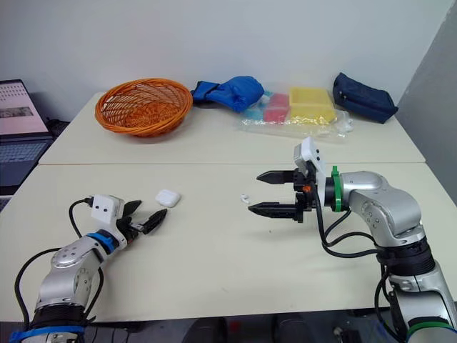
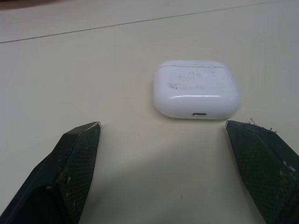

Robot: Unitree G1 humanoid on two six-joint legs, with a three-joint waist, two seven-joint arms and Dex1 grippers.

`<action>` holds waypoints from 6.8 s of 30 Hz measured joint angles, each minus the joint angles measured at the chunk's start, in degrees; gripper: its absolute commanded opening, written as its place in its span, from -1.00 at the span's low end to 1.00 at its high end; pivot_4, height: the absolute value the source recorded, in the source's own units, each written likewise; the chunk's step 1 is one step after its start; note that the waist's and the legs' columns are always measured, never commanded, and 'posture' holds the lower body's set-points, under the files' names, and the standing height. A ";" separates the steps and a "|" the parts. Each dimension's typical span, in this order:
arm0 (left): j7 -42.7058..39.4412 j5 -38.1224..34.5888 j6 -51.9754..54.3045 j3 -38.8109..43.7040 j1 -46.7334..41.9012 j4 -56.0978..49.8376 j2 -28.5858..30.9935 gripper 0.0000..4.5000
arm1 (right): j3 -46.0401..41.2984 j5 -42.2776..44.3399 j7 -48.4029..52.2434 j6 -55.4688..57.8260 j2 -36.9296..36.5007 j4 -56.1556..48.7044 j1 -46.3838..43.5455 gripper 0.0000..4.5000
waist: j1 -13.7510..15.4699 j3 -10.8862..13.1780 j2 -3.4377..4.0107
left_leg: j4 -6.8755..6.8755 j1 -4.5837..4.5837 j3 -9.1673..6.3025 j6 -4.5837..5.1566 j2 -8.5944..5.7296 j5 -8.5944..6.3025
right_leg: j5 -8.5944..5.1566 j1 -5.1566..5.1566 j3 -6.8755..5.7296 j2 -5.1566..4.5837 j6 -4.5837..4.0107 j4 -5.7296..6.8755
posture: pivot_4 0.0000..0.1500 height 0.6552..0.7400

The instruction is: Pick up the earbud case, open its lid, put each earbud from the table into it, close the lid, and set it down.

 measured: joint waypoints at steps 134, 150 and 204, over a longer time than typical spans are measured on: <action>-41.61 17.76 -8.91 -36.15 -52.70 10.94 2.21 0.30 | 17.75 -34.53 -13.54 -13.71 6.99 9.77 -9.78 -0.65 | -0.84 0.03 0.03 | 1.16 -1.47 -0.20 0.14 0.11 -0.03 | 0.17 -1.46 0.06 0.83 -0.27 1.04 | 1.00 1.00; -42.55 17.88 -7.35 -35.94 -52.02 10.30 1.68 -0.66 | 17.13 -34.46 -12.73 -11.21 8.61 8.06 -10.64 -0.65 | -0.43 0.03 0.03 | 1.18 -1.48 -0.23 0.14 0.10 -0.03 | 0.18 -1.46 0.04 0.82 -0.28 1.05 | 1.00 1.00; -36.40 9.91 13.87 -26.91 -43.40 -1.06 1.12 -0.66 | 7.85 -29.99 -18.49 -7.19 9.76 -0.57 -6.85 0.99 | -0.38 0.03 0.03 | 1.26 -1.47 -0.27 0.14 0.10 -0.03 | 0.22 -1.40 0.03 0.81 -0.33 1.09 | 1.00 1.00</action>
